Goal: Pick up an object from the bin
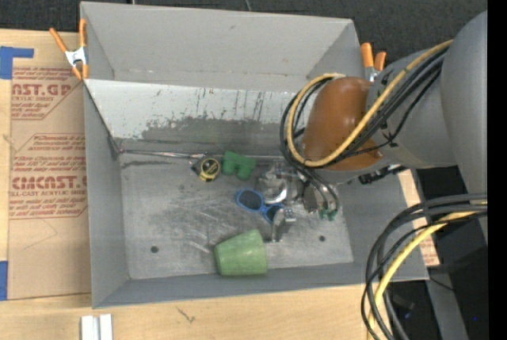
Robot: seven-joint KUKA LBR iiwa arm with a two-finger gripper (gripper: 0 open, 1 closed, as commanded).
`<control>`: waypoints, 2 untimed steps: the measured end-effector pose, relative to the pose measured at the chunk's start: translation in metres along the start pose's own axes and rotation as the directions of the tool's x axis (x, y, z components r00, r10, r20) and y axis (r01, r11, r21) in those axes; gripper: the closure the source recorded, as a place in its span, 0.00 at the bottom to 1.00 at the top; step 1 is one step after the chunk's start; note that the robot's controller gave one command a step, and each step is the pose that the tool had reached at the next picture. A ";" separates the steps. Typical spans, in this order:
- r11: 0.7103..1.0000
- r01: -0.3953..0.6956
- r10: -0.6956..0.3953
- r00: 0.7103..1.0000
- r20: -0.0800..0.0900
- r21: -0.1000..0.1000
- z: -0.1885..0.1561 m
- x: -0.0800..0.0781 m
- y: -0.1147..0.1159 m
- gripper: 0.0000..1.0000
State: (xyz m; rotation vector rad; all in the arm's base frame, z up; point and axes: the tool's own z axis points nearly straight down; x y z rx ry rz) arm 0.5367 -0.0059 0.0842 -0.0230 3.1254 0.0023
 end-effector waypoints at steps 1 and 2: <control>1.000 0.001 -0.001 1.000 0.003 -0.002 -0.002 -0.002 0.002 1.00; 0.999 0.032 -0.032 0.999 -0.006 0.002 -0.164 -0.009 0.002 1.00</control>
Offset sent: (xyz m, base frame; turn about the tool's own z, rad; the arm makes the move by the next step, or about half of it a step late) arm 0.0000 0.0000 0.0000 0.0000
